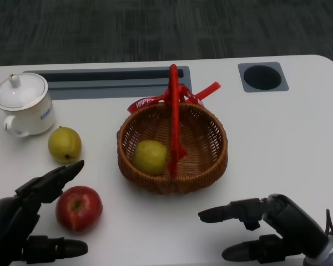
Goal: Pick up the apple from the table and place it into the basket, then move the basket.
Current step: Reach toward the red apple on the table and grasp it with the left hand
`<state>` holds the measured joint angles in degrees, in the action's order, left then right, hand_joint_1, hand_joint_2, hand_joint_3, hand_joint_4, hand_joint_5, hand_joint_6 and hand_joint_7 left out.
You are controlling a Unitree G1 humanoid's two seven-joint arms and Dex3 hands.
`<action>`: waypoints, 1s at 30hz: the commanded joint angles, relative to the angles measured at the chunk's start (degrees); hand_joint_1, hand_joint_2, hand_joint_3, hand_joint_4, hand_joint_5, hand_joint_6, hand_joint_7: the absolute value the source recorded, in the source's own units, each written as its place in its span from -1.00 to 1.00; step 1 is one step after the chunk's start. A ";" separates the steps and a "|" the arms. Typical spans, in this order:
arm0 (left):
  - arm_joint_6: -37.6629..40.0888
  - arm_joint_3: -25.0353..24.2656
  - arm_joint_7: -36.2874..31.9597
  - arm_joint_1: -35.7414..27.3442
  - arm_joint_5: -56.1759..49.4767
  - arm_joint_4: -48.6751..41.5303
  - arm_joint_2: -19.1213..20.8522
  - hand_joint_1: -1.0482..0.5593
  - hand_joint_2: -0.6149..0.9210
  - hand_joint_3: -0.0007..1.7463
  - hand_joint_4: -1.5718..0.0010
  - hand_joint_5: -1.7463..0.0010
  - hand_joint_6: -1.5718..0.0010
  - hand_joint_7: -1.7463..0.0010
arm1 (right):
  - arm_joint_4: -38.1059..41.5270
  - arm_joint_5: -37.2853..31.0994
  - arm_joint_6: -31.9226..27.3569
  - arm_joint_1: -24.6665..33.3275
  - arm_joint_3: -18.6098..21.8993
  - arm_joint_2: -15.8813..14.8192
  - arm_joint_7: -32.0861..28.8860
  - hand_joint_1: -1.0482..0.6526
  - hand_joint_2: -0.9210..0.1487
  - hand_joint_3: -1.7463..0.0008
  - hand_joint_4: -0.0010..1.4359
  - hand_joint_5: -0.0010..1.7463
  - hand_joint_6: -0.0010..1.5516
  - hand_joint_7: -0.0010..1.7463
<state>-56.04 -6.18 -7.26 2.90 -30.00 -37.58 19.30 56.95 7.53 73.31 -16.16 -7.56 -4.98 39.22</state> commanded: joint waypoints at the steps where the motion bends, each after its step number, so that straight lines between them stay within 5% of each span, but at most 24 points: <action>1: 1.12 2.10 -1.56 1.71 0.92 -3.66 1.28 -0.72 0.69 -1.00 0.60 0.97 0.61 0.98 | -0.24 0.07 0.30 -0.25 0.45 -0.63 -0.60 -0.29 -0.82 1.00 0.30 -1.00 0.10 -1.00; 21: 6.09 13.45 -18.99 15.09 -1.30 -29.14 -0.63 -0.42 0.65 -1.00 0.34 0.95 0.37 0.97 | -1.79 0.83 0.54 1.36 0.16 -1.08 -0.75 -0.30 -0.84 1.00 0.33 -0.99 0.13 -0.99; 27: 6.02 15.49 -17.90 15.15 0.25 -30.66 -1.19 -0.26 0.61 -1.00 0.24 0.95 0.29 0.96 | -2.25 1.32 0.43 1.65 -0.14 -1.15 -0.32 -0.29 -0.84 1.00 0.34 -0.99 0.13 -1.00; 30: 4.25 13.98 -13.18 14.45 5.38 -30.64 -2.78 -0.05 0.63 -0.99 0.02 0.90 0.10 0.93 | -2.49 1.63 0.06 1.67 -0.24 -1.23 -0.04 -0.29 -0.85 1.00 0.35 -0.99 0.14 -0.99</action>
<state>-52.31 8.11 -23.38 18.79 -26.19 -67.08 17.21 55.30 8.39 73.47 -14.90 -7.83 -5.19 38.87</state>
